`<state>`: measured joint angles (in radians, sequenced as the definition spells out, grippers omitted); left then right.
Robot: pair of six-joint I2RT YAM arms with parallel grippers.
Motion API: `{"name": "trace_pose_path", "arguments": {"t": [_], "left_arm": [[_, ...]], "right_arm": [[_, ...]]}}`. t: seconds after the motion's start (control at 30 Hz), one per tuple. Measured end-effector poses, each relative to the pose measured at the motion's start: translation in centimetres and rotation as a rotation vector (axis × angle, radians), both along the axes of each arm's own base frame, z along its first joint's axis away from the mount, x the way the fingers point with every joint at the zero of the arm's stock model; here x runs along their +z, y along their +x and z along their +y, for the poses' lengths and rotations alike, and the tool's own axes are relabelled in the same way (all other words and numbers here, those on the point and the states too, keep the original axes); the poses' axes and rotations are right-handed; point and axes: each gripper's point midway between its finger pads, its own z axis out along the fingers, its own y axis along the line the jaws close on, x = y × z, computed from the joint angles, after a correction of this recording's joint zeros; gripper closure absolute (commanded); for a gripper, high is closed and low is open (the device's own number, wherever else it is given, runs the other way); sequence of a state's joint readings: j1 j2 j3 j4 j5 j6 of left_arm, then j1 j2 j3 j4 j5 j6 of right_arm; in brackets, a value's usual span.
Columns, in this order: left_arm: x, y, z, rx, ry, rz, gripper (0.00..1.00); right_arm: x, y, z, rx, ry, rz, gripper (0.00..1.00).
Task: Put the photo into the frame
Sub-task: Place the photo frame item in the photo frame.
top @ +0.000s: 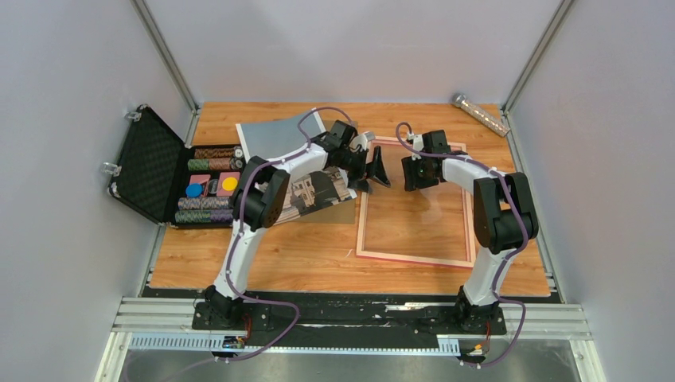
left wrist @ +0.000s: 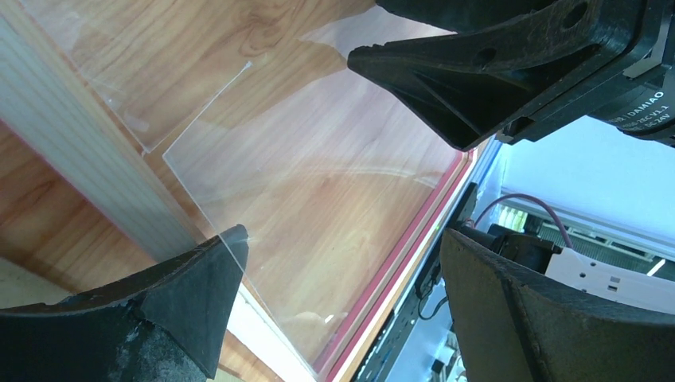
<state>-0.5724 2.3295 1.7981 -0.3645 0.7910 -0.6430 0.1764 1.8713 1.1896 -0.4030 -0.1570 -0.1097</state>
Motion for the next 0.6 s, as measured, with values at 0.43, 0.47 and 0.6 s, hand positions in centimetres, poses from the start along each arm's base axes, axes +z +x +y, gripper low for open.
{"name": "trace_pose_path", "arguments": {"t": [0.43,0.47,0.6], "left_arm": [[0.7,0.7,2.7,0.026,0.070,-0.032,0.00],[0.7,0.8,2.9,0.031,0.076,-0.032,0.00],[0.5,1.0,3.9,0.042,0.100,-0.030,0.00]], "right_arm": [[0.0,0.0,0.0,-0.001,-0.002,-0.003,0.53],[0.0,0.0,-0.1,-0.002,-0.003,-0.003,0.53],[0.0,0.0,-0.1,-0.002,-0.003,-0.003,0.53]]}}
